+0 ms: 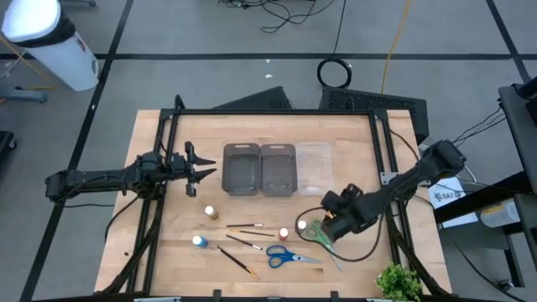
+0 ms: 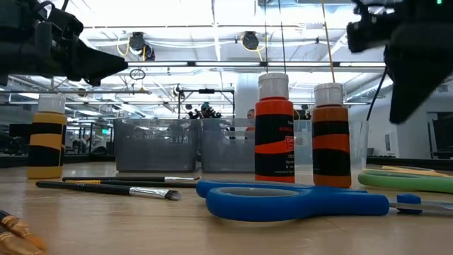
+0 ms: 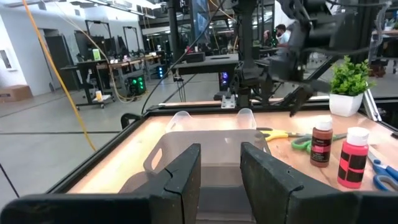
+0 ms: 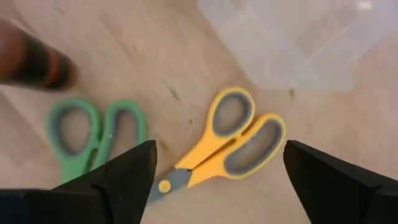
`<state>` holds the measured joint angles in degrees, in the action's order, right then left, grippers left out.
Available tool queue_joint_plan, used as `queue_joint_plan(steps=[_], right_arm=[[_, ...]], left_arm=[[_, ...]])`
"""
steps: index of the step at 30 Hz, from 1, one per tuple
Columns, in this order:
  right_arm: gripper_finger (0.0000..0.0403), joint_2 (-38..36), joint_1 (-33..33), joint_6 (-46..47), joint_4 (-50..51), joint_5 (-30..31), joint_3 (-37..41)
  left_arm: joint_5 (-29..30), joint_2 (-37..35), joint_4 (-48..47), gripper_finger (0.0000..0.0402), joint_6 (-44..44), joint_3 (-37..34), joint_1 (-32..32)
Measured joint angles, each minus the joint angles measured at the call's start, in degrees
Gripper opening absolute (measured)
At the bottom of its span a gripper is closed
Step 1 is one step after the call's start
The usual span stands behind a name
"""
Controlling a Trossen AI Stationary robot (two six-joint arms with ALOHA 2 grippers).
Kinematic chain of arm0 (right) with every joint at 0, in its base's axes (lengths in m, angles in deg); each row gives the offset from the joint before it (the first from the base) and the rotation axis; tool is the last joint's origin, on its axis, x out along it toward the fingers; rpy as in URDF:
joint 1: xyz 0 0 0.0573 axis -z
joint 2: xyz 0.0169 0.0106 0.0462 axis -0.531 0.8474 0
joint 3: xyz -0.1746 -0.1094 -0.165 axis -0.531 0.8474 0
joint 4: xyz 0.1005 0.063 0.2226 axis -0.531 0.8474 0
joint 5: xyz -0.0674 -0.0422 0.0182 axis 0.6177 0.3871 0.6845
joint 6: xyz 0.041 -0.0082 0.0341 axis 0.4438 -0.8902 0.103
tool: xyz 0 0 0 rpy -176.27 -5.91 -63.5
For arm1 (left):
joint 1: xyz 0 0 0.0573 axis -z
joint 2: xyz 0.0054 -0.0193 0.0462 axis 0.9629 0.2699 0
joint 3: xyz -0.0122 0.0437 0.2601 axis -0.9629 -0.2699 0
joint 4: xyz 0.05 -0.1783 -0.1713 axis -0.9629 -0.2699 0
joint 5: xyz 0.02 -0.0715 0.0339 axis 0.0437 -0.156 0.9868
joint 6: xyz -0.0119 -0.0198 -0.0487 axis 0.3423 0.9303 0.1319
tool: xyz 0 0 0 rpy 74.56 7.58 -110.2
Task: Pick & Place Paint Supplies
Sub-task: Put the yellow scissors into the transparent bin
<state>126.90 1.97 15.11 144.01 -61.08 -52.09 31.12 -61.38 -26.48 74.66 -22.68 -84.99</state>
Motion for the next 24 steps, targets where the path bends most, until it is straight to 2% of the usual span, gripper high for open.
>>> queue_joint_plan(steps=[6,11,17,24], right_arm=[[0.0330,3.61,1.51,2.65,-6.69,-3.08,4.89],[0.0330,3.87,3.57,5.99,-11.13,-3.40,10.07],[0.0329,3.54,4.61,9.20,-17.31,-6.70,15.75],[0.0307,3.65,4.62,11.37,-18.47,-7.13,17.79]], left_arm=[[0.21,0.02,0.00,0.0124,-0.61,0.00,0.02],[2.02,0.01,0.04,0.0124,-2.30,0.00,0.00],[3.45,0.02,0.09,0.0124,-2.47,0.00,0.00],[3.48,0.02,0.11,0.0124,-2.42,0.00,0.02]])
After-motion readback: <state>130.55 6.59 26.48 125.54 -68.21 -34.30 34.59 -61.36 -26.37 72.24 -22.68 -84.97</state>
